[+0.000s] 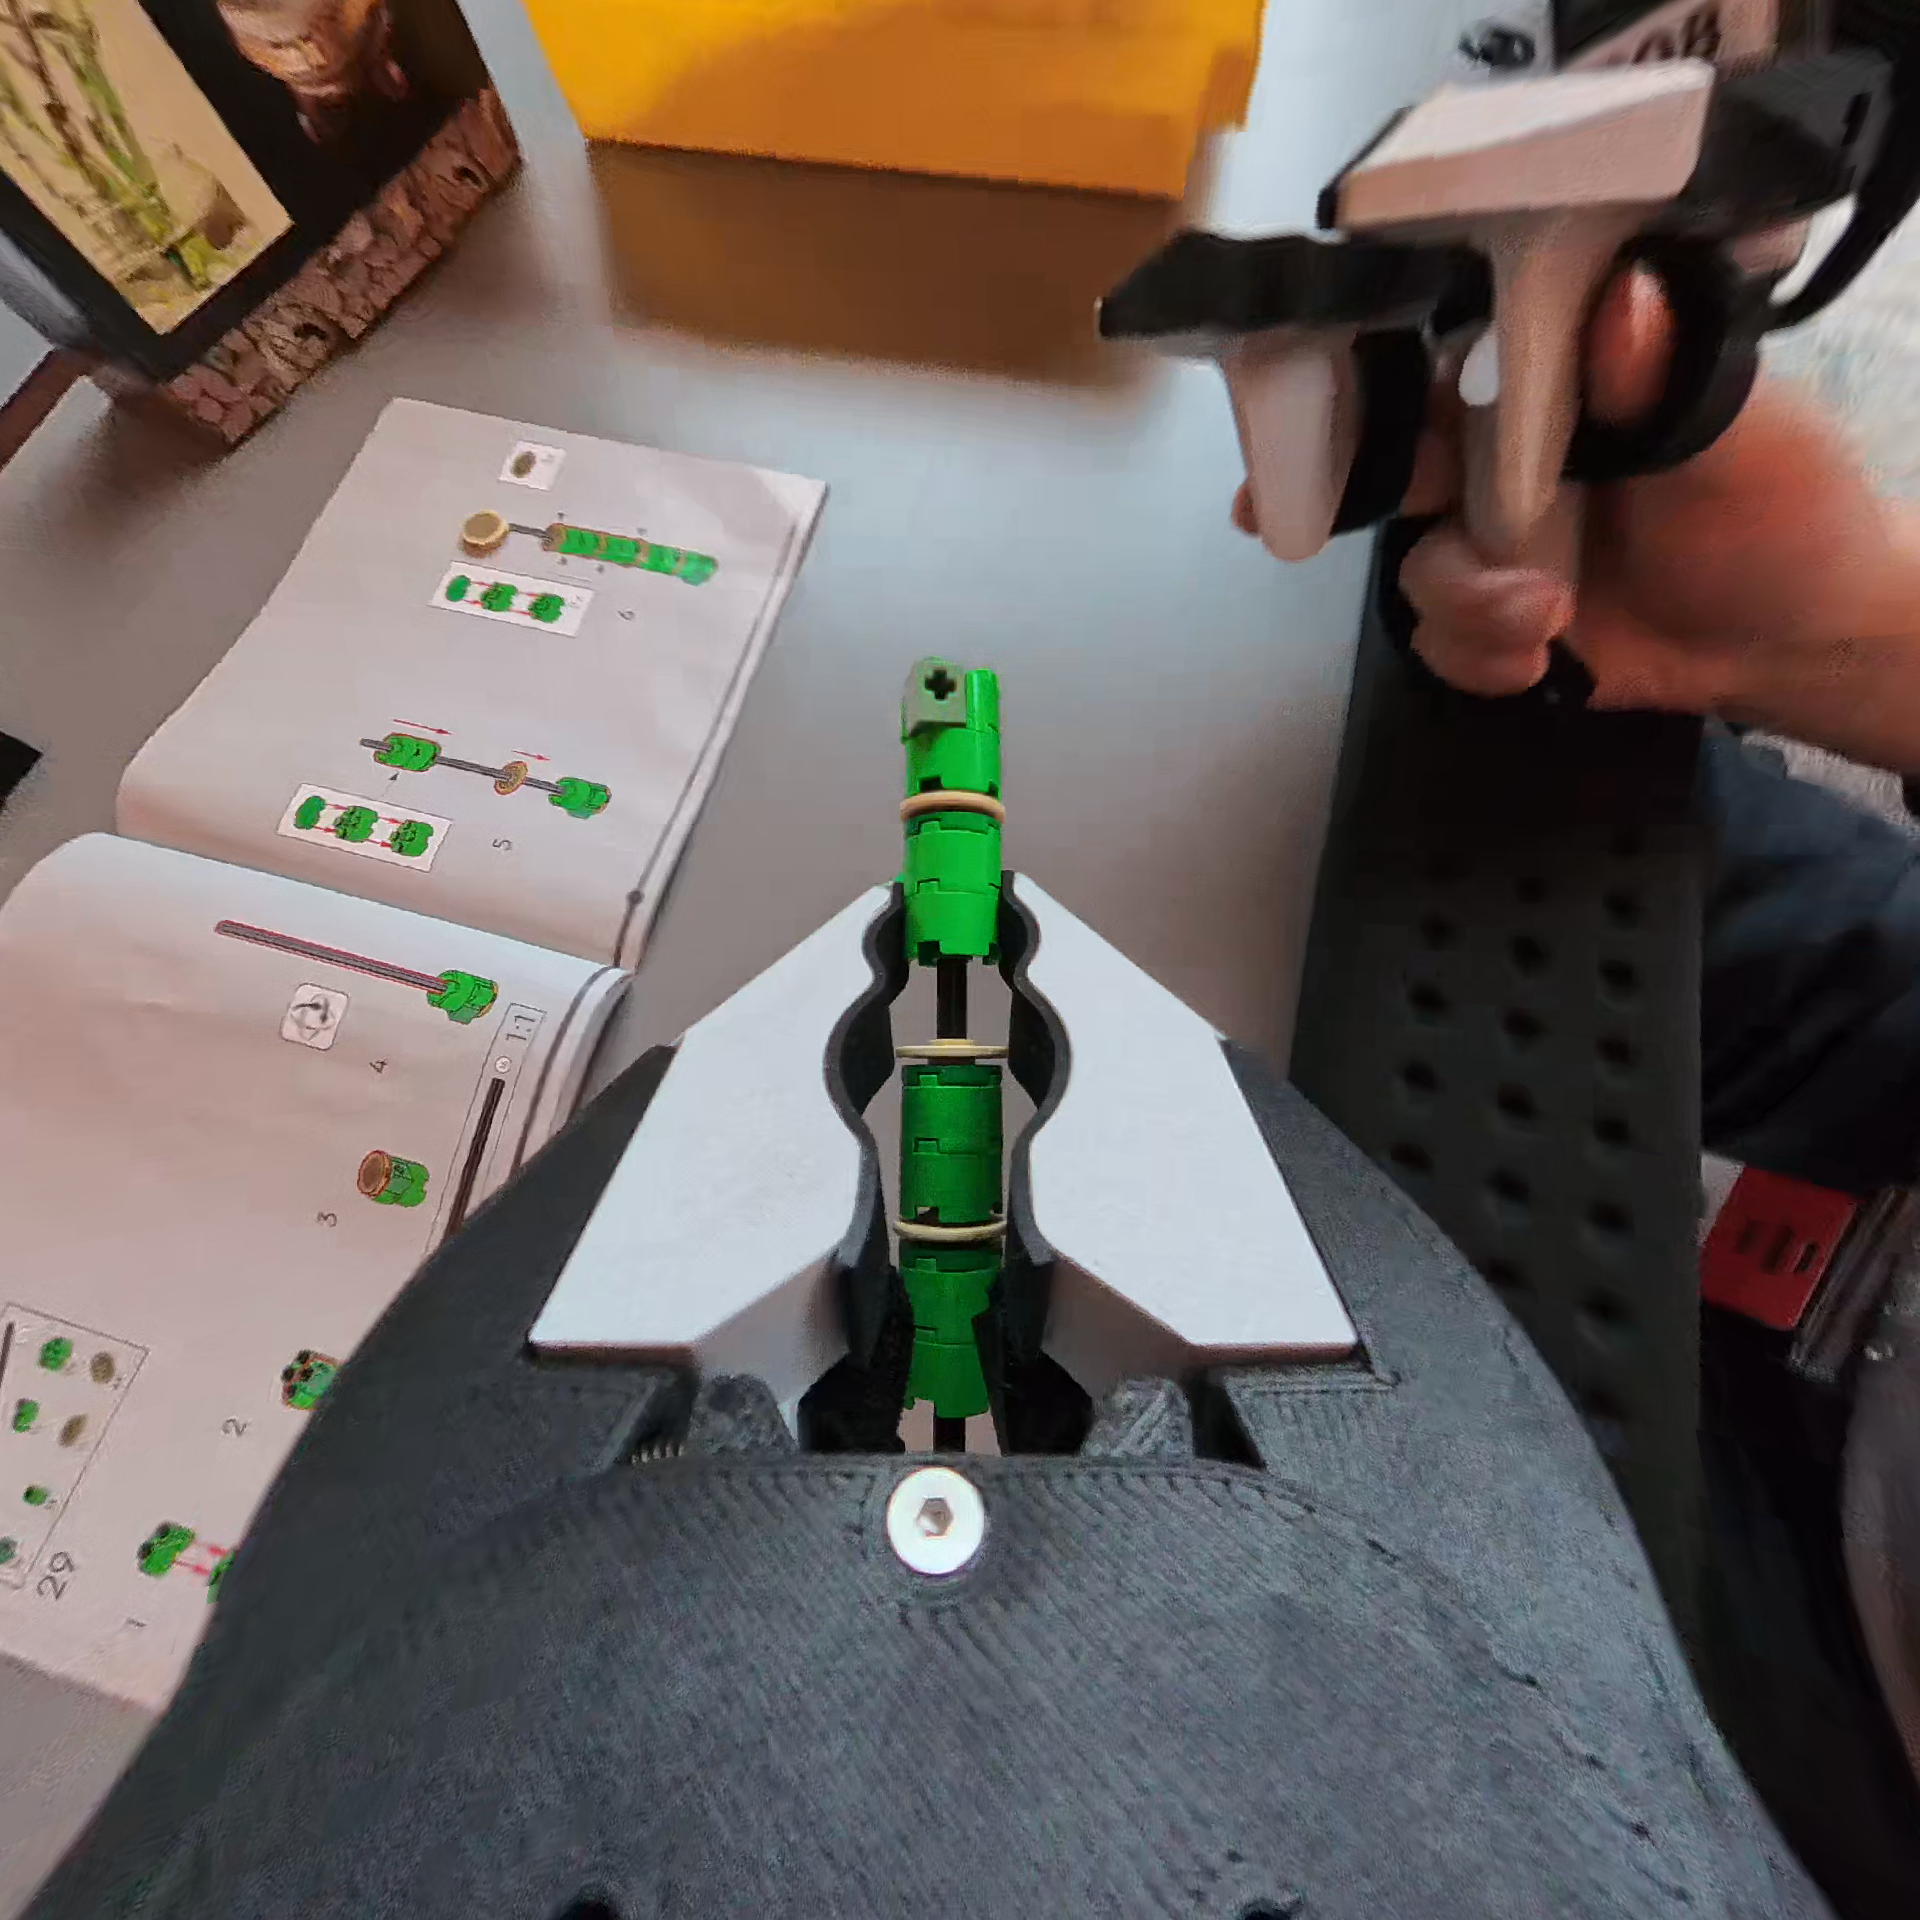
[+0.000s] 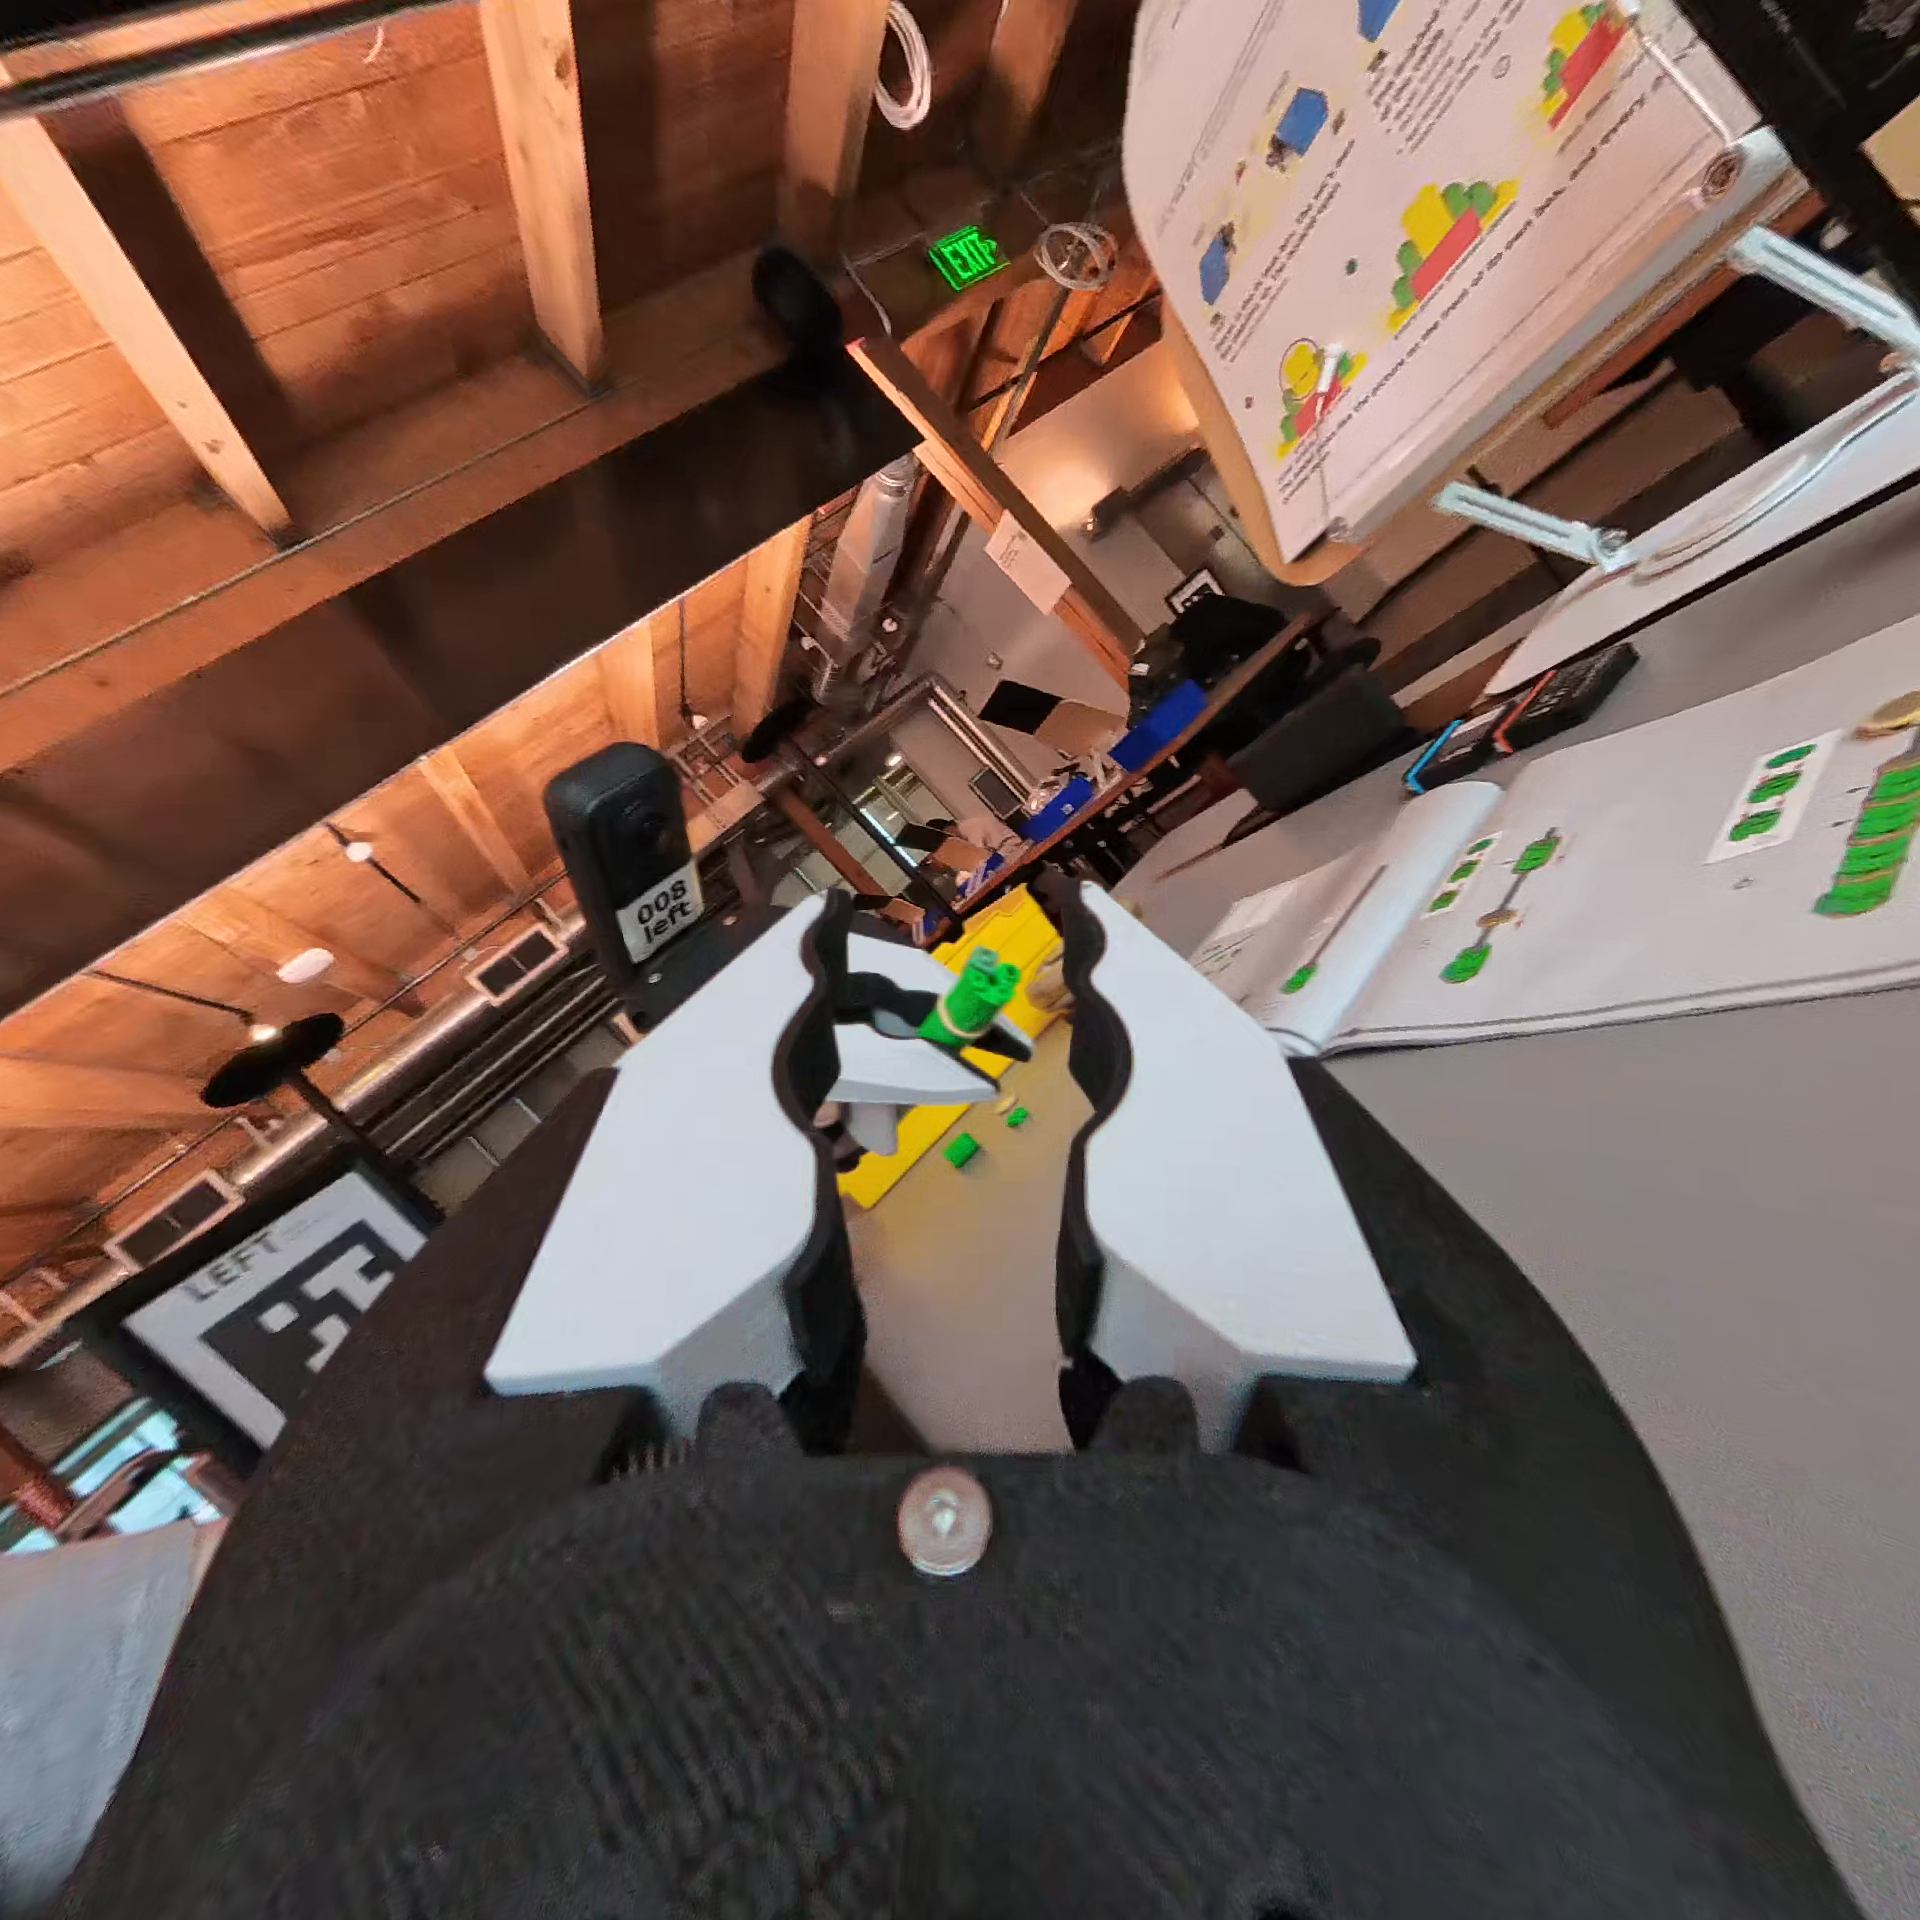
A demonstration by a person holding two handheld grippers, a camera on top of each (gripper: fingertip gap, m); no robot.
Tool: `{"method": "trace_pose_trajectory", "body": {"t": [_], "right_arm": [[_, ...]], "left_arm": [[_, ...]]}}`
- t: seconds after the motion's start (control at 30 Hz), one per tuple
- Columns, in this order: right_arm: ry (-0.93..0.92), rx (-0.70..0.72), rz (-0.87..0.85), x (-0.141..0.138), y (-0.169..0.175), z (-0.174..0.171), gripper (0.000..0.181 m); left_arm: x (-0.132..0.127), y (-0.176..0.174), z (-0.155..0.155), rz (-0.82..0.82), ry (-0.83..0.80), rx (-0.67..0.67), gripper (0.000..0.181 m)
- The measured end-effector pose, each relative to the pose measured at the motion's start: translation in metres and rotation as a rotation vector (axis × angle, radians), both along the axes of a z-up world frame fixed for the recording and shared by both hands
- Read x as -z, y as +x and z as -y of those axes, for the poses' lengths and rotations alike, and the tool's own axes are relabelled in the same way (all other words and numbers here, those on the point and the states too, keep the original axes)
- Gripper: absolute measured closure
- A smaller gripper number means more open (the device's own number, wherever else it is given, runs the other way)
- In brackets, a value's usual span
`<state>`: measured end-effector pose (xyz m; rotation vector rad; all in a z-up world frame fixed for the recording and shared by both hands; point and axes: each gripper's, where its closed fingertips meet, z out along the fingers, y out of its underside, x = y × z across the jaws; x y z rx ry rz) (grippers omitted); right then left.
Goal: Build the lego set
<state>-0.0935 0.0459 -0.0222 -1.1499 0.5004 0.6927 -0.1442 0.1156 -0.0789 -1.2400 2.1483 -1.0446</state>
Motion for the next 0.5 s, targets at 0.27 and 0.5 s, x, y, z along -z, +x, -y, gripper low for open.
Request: {"method": "trace_pose_trajectory", "body": {"t": [0.27,0.5], "right_arm": [[-0.193,0.11,0.536,-0.008,0.026,-0.046,0.147],[-0.314,0.092,0.774,0.022,0.06,-0.079,0.16]], "left_arm": [[0.004,0.022,-0.021,0.054,0.08,-0.045,0.167],[0.023,0.035,-0.023,0.034,-0.059,-0.082,0.167]]}}
